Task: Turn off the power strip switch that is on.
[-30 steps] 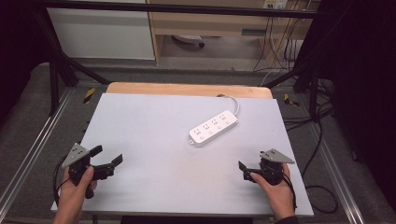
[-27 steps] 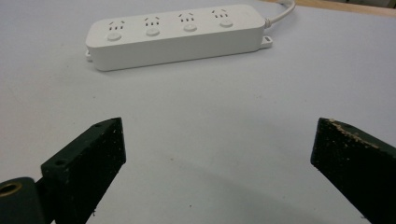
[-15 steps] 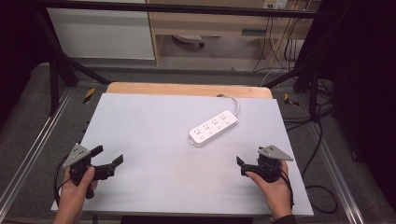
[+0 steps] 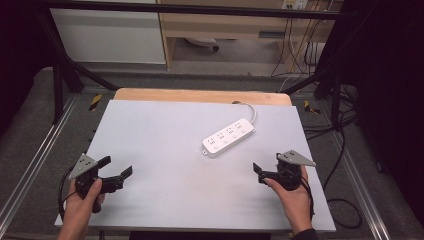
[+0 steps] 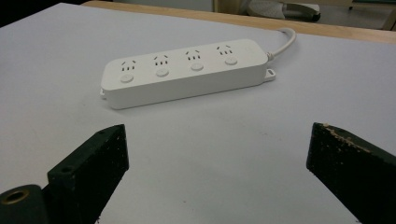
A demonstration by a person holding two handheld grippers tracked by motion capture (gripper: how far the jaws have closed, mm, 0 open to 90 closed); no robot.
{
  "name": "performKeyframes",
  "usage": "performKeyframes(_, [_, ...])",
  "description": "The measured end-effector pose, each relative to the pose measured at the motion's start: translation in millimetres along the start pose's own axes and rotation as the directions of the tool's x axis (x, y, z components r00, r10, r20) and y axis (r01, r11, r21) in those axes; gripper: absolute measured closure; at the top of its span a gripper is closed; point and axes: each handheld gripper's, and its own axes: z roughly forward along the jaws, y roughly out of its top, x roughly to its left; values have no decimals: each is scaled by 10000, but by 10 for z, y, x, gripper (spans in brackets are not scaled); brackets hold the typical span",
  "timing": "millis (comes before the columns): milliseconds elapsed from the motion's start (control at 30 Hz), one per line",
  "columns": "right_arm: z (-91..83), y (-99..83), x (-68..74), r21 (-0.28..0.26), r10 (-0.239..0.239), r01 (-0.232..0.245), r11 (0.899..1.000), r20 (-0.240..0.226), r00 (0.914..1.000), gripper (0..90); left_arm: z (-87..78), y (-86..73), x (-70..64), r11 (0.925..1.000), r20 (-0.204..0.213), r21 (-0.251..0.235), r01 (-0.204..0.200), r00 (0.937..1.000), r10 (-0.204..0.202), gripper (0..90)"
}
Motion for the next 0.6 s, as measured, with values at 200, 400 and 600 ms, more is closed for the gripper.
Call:
performKeyframes(200, [1, 50, -11, 26, 58, -58, 10000, -25, 10000, 64, 0, -1, -2, 10000, 15, 5, 2, 10000, -2, 63])
performKeyframes(400, [15, 136, -33, -273, 169, -165, 9995, 123, 9998, 57, 4, -5, -1, 10000, -5, 39, 8, 10000, -8, 64])
performKeyframes(600, [37, 197, -32, -422, 68, -59, 9991, 218, 9997, 61, 2, -7, 2, 10000, -27, 47, 40, 10000, -40, 64])
